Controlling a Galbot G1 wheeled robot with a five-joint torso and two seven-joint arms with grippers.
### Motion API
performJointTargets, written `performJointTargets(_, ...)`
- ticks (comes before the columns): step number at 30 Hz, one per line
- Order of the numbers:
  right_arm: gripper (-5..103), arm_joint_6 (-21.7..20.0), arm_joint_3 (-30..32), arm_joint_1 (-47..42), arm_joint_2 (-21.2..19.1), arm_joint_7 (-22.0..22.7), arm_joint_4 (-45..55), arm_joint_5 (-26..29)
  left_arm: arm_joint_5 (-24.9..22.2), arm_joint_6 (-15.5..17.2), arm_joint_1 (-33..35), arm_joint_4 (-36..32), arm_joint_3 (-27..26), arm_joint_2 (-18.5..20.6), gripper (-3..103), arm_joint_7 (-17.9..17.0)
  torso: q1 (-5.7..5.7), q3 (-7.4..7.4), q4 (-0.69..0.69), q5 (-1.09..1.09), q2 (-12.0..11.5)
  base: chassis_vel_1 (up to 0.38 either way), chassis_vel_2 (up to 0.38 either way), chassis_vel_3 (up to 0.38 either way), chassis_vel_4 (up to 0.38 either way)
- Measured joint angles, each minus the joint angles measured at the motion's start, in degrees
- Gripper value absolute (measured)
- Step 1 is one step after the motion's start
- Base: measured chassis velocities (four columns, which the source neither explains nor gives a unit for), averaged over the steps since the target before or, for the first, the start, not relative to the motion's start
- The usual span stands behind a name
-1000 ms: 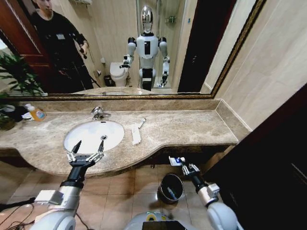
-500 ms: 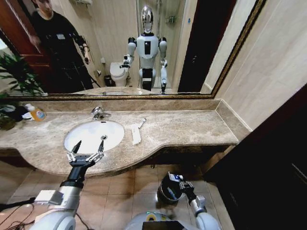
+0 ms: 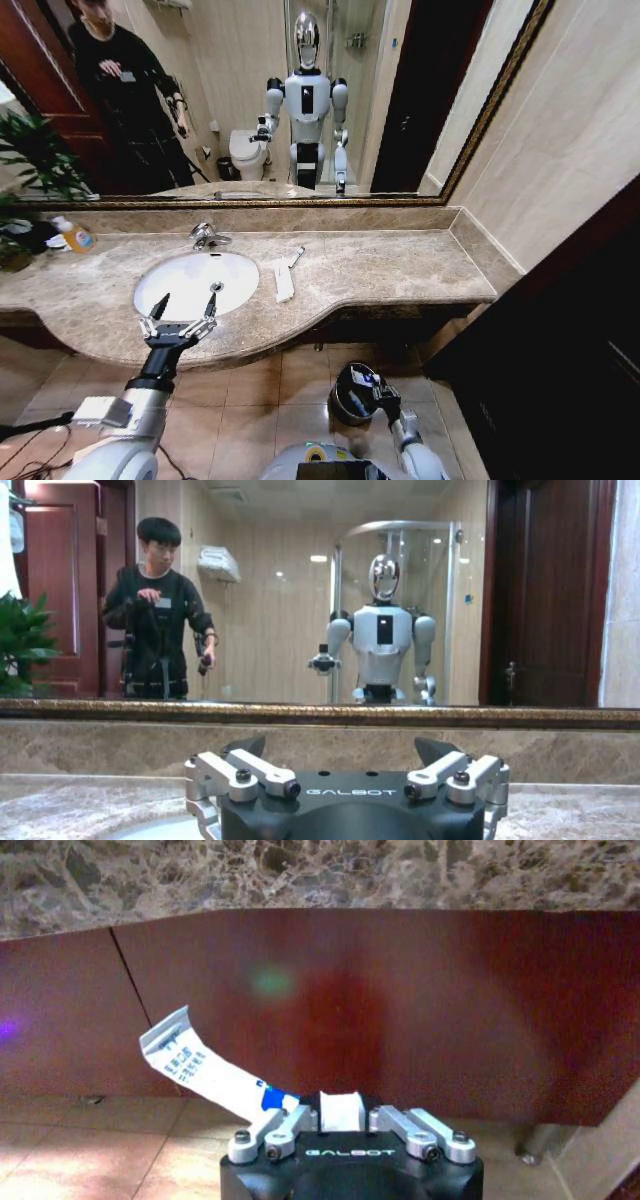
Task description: Pick up the trash from the sink and place it in the trash bin.
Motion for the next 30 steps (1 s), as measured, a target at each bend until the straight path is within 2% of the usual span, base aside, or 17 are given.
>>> performJointTargets(11, 21, 2.98, -0.11, 2.64, 0.96, -2.12, -6.51, -1.42, 0.00, 0.00, 0.00, 0.00, 0.00, 0.00, 100, 0.00, 0.00, 0.00, 0.00, 0.01, 0.00, 0.000, 0.000, 0.000, 0.000)
performJointTargets(18, 18, 1.99, -0.04, 2.82, 1.44, -3.03, -6.75, -1.16, 0.00, 0.01, 0.00, 0.00, 0.00, 0.00, 100, 0.00, 0.00, 0.00, 0.00, 0.00, 0.00, 0.000, 0.000, 0.000, 0.000)
performJointTargets(19, 28, 2.04, -0.03, 3.04, 1.35, -3.10, -7.18, -1.15, 0.00, 0.00, 0.00, 0.00, 0.00, 0.00, 100, 0.00, 0.00, 0.00, 0.00, 0.00, 0.00, 0.000, 0.000, 0.000, 0.000)
performJointTargets(22, 34, 2.32, -0.03, 3.29, 1.19, -3.10, -7.74, -1.16, 0.00, 0.00, 0.00, 0.00, 0.00, 0.00, 100, 0.00, 0.00, 0.00, 0.00, 0.00, 0.00, 0.000, 0.000, 0.000, 0.000)
performJointTargets(25, 50, 3.07, 0.00, 3.76, 1.28, -2.29, -8.50, -1.18, 0.00, 0.00, 0.00, 0.00, 0.00, 0.00, 100, 0.00, 0.00, 0.00, 0.00, 0.00, 0.00, 0.000, 0.000, 0.000, 0.000)
performJointTargets(26, 50, 3.07, 0.00, 3.76, 1.28, -2.29, -8.50, -1.18, 0.00, 0.00, 0.00, 0.00, 0.00, 0.00, 100, 0.00, 0.00, 0.00, 0.00, 0.00, 0.00, 0.000, 0.000, 0.000, 0.000)
performJointTargets(28, 61, 3.22, 0.07, 3.89, 1.43, -1.75, -8.54, -1.15, 0.00, 0.00, 0.00, 0.00, 0.00, 0.00, 100, 0.00, 0.00, 0.00, 0.00, 0.00, 0.00, 0.000, 0.000, 0.000, 0.000)
performJointTargets(30, 61, 3.22, 0.07, 3.87, 1.43, -1.71, -8.52, -1.14, 0.00, 0.00, 0.00, 0.00, 0.00, 0.00, 100, 0.00, 0.00, 0.00, 0.00, 0.00, 0.00, 0.000, 0.000, 0.000, 0.000)
